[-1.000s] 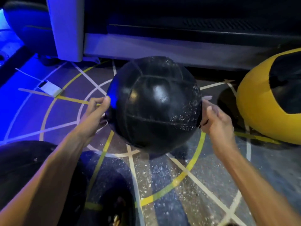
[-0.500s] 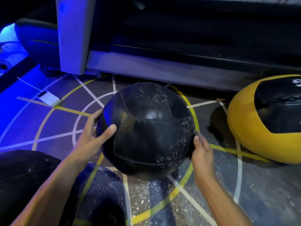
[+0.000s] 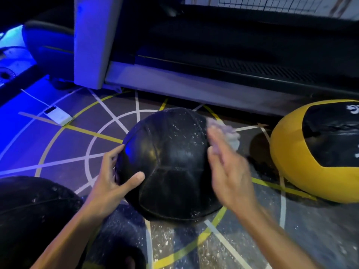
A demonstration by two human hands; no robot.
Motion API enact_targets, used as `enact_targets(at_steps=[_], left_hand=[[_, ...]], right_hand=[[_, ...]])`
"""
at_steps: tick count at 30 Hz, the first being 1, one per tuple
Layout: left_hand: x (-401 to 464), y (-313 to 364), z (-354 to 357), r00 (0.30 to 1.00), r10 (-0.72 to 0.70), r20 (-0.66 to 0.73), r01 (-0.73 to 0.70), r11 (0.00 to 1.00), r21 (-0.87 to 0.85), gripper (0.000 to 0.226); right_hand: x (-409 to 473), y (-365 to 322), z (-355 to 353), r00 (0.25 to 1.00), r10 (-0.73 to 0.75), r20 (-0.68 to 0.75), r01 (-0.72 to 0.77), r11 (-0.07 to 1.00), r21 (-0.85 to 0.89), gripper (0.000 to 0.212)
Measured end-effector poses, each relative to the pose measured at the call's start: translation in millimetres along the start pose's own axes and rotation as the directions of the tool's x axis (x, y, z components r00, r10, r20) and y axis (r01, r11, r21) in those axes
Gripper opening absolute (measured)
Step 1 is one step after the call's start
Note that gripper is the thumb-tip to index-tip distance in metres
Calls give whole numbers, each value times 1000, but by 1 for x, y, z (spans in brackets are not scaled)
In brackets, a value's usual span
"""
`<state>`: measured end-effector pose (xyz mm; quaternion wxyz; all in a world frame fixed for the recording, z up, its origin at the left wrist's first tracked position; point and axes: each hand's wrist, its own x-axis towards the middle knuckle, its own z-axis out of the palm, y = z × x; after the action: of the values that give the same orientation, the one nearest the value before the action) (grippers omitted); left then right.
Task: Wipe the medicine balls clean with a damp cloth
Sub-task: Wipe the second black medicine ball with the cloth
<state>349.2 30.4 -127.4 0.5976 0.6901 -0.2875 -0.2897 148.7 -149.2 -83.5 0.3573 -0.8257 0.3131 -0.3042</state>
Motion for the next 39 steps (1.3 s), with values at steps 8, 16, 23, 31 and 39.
enact_targets(at_steps=[8,16,23,31,39], left_hand=[[-6,-8,2,1000,11,19,-11,1000,12,102],[-14,-18,4,995,95,18,-97,984,149,97],[-30,-18,13,981,195,8,-189,942,278,93],[-41,1,3,989,141,-35,-132,973,190,66],[-38,10,18,995,24,96,-34,994,103,99]], right_hand=[[27,11,-21,999,5,-40,-12,983,-182,42],[42,15,-24,987,-141,78,158,943,-293,40],[-1,-35,5,816,-409,409,523,824,-218,45],[14,36,-47,961,237,145,-252,963,93,37],[27,51,-56,851,493,181,-525,806,273,35]])
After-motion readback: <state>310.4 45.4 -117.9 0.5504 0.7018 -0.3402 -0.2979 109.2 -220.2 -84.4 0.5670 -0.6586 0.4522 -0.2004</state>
